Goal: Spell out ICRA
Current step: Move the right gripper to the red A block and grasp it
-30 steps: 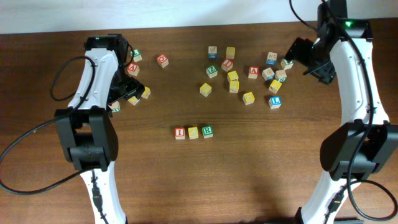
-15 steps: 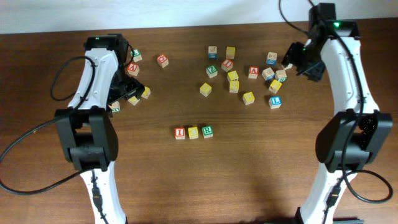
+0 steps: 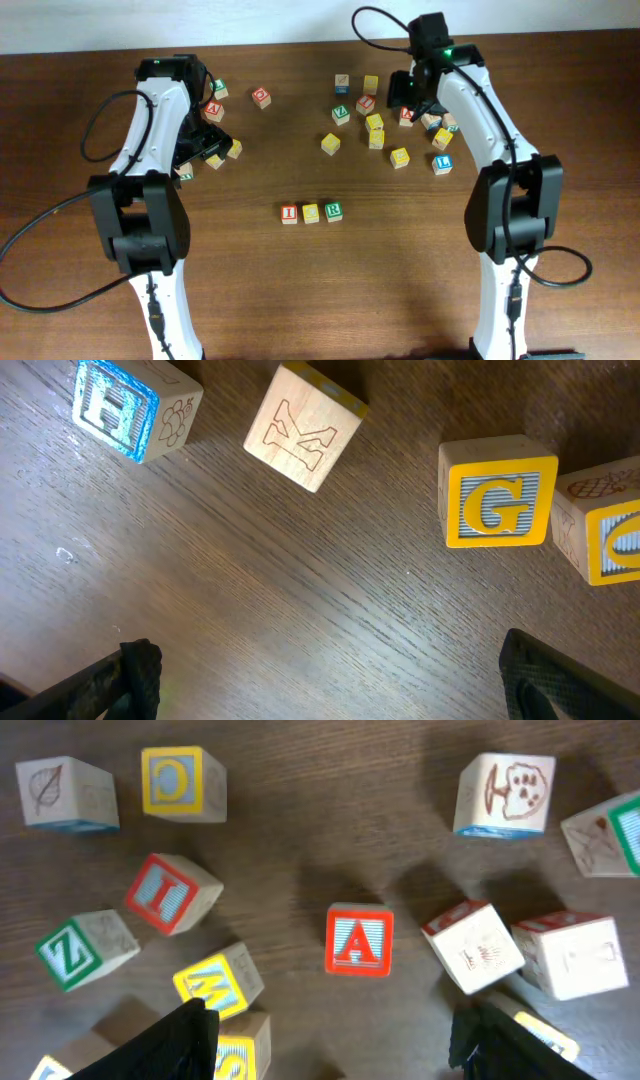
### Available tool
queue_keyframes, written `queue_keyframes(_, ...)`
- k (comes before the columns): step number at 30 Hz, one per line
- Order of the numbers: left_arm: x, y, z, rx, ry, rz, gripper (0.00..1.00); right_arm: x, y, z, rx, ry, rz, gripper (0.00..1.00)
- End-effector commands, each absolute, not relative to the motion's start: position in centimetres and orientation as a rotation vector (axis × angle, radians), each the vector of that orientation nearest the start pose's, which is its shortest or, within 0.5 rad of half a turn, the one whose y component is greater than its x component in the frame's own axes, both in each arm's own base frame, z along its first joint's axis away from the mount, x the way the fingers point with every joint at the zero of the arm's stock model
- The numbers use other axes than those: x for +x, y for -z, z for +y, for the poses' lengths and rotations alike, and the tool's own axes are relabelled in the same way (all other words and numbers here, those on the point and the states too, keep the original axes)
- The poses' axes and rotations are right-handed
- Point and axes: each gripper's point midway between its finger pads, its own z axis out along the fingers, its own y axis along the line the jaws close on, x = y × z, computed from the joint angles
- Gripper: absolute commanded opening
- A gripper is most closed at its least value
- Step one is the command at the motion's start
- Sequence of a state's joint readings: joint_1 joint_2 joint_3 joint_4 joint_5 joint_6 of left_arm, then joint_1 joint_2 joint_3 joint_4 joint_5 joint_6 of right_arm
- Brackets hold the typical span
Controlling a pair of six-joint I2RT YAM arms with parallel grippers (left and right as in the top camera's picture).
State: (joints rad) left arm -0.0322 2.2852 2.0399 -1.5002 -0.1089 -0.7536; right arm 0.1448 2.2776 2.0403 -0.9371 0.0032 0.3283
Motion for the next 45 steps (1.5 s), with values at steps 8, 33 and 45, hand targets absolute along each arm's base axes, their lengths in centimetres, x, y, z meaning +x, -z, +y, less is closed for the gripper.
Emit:
queue_keyframes(8,40.4,-8.0,0.7,-1.143,-0.262,3.017,0.99,54.9,-5.3,7.8,0.24,-0.11,2.741,0.64)
queue_keyframes(33,40.4,-8.0,0.7,-1.143,-0.262,3.017,0.99,54.3,-1.3,7.6,0.25,-0.085,2.821,0.28)
queue_keyframes(45,40.4,-8.0,0.7,-1.143,-0.262,3.017,0.99,50.6,-9.4,7.7,0.256,-0.102,2.928,0.19)
